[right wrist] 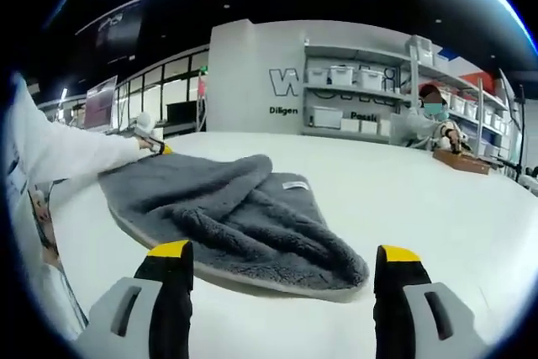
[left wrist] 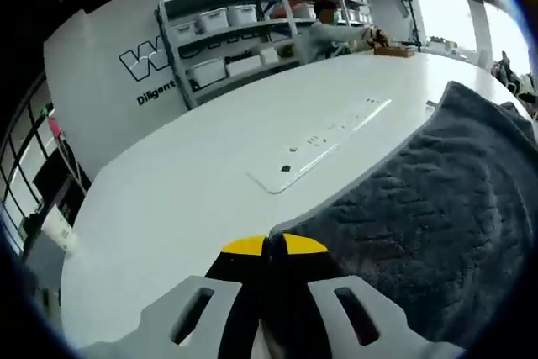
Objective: Open the folded towel by lifting each exposed corner and separating the folded layers until the towel lies flat within the target outline without major curled edges
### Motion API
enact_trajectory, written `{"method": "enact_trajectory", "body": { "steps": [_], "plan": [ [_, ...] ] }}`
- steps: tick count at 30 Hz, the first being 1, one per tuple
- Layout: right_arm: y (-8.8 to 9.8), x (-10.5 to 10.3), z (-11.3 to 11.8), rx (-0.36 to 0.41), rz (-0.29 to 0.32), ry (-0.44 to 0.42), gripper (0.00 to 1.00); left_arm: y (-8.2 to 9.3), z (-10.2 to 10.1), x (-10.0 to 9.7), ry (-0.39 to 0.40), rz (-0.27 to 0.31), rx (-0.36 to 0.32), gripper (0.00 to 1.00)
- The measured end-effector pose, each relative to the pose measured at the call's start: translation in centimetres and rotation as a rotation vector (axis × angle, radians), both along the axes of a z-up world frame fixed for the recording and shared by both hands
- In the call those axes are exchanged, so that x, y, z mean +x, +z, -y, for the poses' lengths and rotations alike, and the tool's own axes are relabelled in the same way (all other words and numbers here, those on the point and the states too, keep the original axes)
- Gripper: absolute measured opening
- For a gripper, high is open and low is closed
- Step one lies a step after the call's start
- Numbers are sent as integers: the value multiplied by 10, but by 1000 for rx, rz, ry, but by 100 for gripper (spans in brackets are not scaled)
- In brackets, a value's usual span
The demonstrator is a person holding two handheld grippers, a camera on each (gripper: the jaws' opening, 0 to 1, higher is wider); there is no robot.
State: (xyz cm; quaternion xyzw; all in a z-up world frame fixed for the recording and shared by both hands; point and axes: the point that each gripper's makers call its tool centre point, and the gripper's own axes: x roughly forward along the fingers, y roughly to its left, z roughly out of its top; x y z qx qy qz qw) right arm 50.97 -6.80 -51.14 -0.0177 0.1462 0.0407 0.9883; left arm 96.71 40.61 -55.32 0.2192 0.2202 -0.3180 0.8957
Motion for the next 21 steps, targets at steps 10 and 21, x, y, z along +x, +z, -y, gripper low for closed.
{"method": "enact_trajectory", "body": {
  "steps": [10,21],
  "plan": [
    [2,0,-2,-2,5,10,89,-2,-53,-6,77,-8,26,5],
    [1,1,-3,-3,-1,16,89,-4,-100,-8,155,-16,43,5]
  ]
}}
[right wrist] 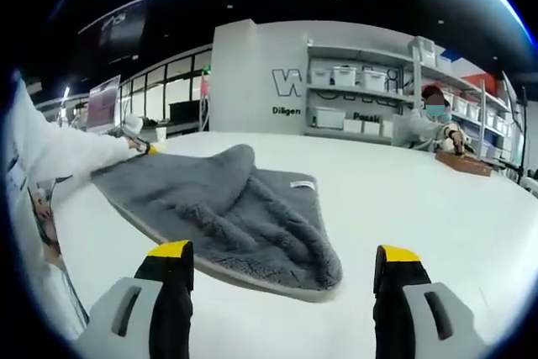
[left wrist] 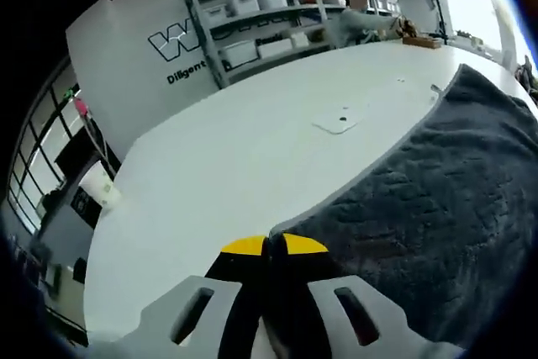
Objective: Open the folded towel by lifting each exposed corner and separating the folded layers until the towel lies flat within the target outline without major curled edges
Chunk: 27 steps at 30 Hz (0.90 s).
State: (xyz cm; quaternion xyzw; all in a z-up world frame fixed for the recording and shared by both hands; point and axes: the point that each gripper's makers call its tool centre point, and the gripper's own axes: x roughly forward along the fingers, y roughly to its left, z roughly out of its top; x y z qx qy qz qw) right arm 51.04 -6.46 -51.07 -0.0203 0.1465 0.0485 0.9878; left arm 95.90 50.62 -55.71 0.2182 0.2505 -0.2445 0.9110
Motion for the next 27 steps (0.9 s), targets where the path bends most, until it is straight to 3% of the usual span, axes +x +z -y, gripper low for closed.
{"method": "enact_trajectory", "body": {
  "steps": [19,24,27],
  "plan": [
    [1,-2,2,1,1,-9,88,0,-39,-7,94,0,-61,5],
    [1,-2,0,1,-3,-4,88,1,-42,-10,99,-6,-108,7],
    [6,-3,-1,-1,4,-8,88,4,-42,-13,105,-2,-181,12]
  ]
}}
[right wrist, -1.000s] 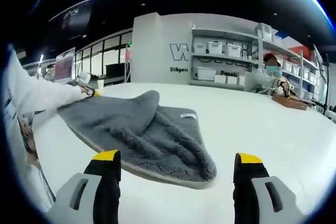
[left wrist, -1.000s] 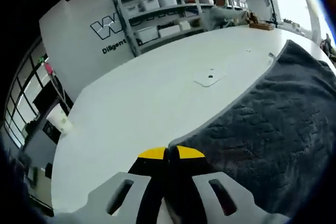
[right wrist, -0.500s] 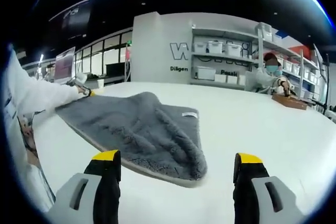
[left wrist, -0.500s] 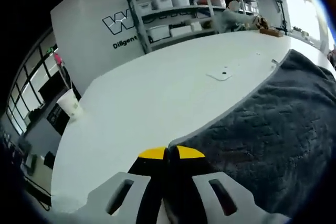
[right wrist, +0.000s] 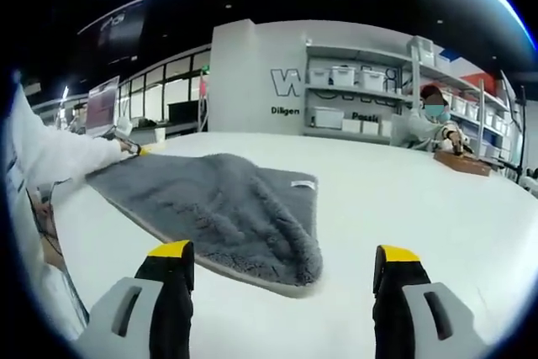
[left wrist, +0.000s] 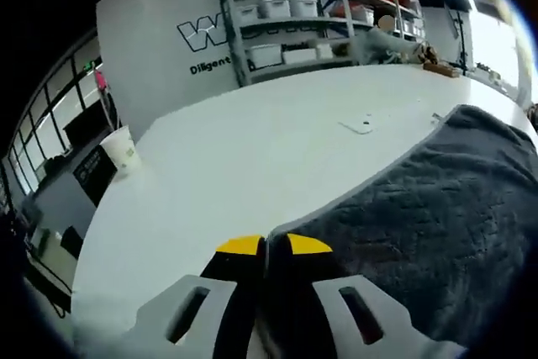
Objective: Open the folded towel by lifting each exposed corner and separating the folded layers until the towel lies flat within the target outline without major curled edges
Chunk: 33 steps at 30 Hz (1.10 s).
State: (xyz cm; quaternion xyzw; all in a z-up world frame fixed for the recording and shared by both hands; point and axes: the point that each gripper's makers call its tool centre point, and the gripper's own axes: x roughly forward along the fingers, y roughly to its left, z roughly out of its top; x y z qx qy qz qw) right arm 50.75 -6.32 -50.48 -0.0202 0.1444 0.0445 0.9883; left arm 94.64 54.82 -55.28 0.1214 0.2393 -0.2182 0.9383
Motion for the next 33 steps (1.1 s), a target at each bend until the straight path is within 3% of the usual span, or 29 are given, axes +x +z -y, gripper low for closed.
{"method": "enact_trajectory", "body": {
  "steps": [4,6,11,15,21,26,30,33],
  "plan": [
    [4,-1,-1,1,9,-5,88,13,-5,-5,24,35,-93,24],
    [5,-2,-2,0,5,-2,88,22,-6,-9,11,56,-103,27],
    [9,-7,-8,-7,-2,11,87,52,9,-33,-71,139,-181,33],
    [11,-10,-12,-8,-11,17,87,72,22,-63,-138,173,-273,45],
    [13,-13,-19,-24,-29,28,87,80,46,-119,-256,195,-300,63],
    [17,-12,-30,-55,-45,53,87,72,64,-177,-310,195,-284,75],
    [21,-8,-40,-76,-53,89,88,66,68,-210,-320,203,-266,84],
    [28,-4,-48,-81,-51,110,88,60,69,-231,-305,184,-301,93]
  ]
}}
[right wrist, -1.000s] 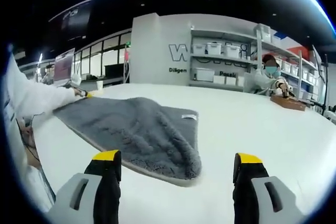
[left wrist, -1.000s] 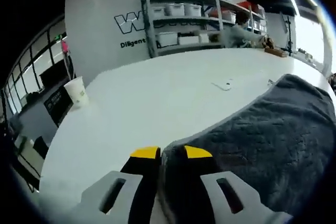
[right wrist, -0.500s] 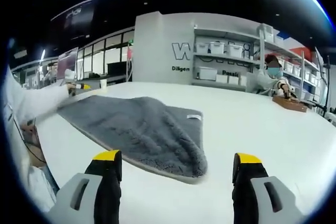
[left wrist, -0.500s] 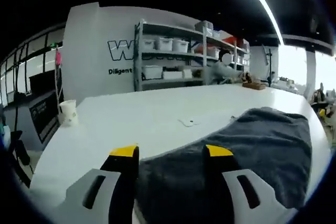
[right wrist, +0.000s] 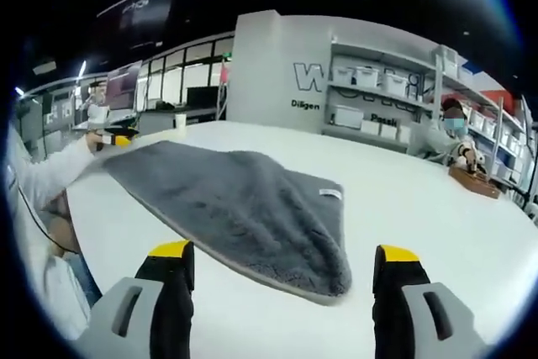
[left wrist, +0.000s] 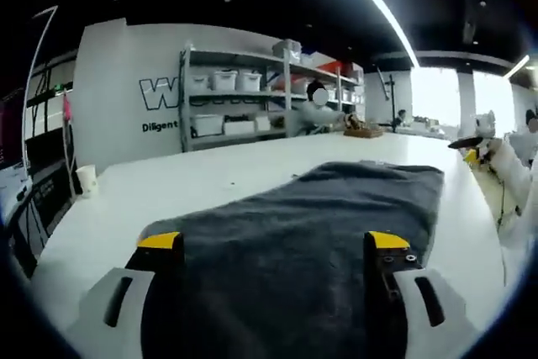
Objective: Open the folded towel by lifting each exposed corner and separating the folded layers until the towel lies flat within the target outline without major curled edges
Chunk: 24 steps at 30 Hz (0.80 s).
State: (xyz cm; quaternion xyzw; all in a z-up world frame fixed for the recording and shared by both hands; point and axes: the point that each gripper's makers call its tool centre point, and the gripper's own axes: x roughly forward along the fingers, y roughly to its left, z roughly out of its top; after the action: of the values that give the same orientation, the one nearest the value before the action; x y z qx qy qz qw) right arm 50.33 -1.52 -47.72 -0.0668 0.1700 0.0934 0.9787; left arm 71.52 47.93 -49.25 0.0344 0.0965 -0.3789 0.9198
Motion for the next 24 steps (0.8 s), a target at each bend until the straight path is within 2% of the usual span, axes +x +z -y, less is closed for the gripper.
{"method": "enact_trajectory", "body": {
  "steps": [4,6,13,16,18,21,24],
  "plan": [
    [10,5,-13,-10,7,38,88,-4,2,-23,-3,-17,-45,99],
    [13,8,-17,-19,6,53,88,-4,-1,-30,20,-4,-62,100],
    [21,27,-31,-14,6,131,89,-10,1,-47,44,11,-38,100],
    [29,45,-32,-18,7,169,91,-11,4,-50,45,26,-16,100],
    [35,59,-30,-14,18,189,92,-7,7,-51,45,32,-49,100],
    [44,82,-24,-17,40,225,91,-7,9,-50,45,35,-58,100],
    [44,105,-14,-66,49,240,91,-11,10,-49,52,35,-41,100]
  ]
}}
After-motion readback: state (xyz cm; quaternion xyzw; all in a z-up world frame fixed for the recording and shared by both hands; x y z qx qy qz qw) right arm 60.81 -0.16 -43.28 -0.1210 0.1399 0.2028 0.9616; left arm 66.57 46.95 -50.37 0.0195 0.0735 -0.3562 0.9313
